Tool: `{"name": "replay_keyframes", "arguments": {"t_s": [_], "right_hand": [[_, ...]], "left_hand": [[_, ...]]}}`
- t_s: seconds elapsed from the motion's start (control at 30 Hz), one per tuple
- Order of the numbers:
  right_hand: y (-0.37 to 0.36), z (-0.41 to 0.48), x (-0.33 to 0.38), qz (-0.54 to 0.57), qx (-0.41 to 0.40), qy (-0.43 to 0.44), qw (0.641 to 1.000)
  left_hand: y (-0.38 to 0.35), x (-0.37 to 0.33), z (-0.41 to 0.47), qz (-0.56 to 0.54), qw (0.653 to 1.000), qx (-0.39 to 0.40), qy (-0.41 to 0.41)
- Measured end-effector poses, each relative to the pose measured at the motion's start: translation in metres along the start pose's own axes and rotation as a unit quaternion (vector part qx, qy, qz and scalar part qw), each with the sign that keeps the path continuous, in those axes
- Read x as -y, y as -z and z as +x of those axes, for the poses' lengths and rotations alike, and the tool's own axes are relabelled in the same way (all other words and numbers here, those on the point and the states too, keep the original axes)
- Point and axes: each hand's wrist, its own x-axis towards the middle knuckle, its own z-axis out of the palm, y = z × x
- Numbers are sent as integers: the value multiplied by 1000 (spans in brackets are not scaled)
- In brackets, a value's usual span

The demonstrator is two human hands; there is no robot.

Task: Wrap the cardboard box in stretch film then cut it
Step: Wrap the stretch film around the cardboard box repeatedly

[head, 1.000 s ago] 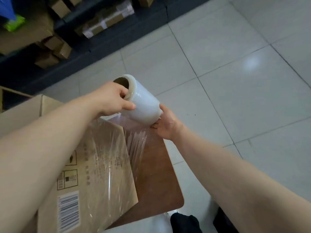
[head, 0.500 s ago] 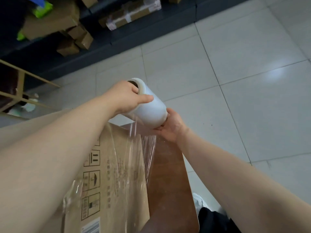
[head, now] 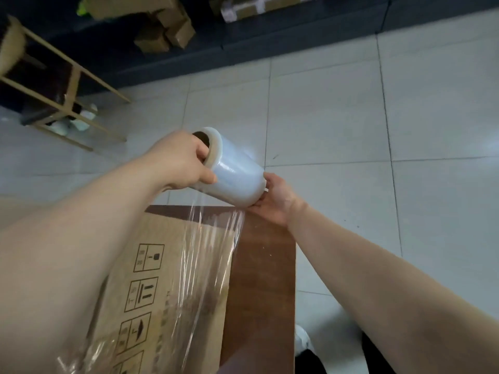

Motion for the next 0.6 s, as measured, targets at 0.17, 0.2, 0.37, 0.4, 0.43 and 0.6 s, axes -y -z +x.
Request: {"name": "replay_keyframes", "arguments": {"t_s": [0.17,0.2,0.37,0.4,0.43,0.6], "right_hand": [[-20,12,18,-30,8,-44,999],[-24,15,19,-27,4,-52,998],[-38,34,17,-9,10,-79,997],[-40,38,16,-11,14,-84,996],[-42,41,15,-16,21,-90,996],[-56,62,11,-58,47,-121,990]], "left_hand": [[11,-2,8,-10,999,-1,50],[12,-1,11,-38,998,0,58],[10,17,26,-298,940,2,168],[10,21,30,-322,928,6,187],[11,25,34,-335,920,10,203],[17,40,54,-331,909,14,253]]}}
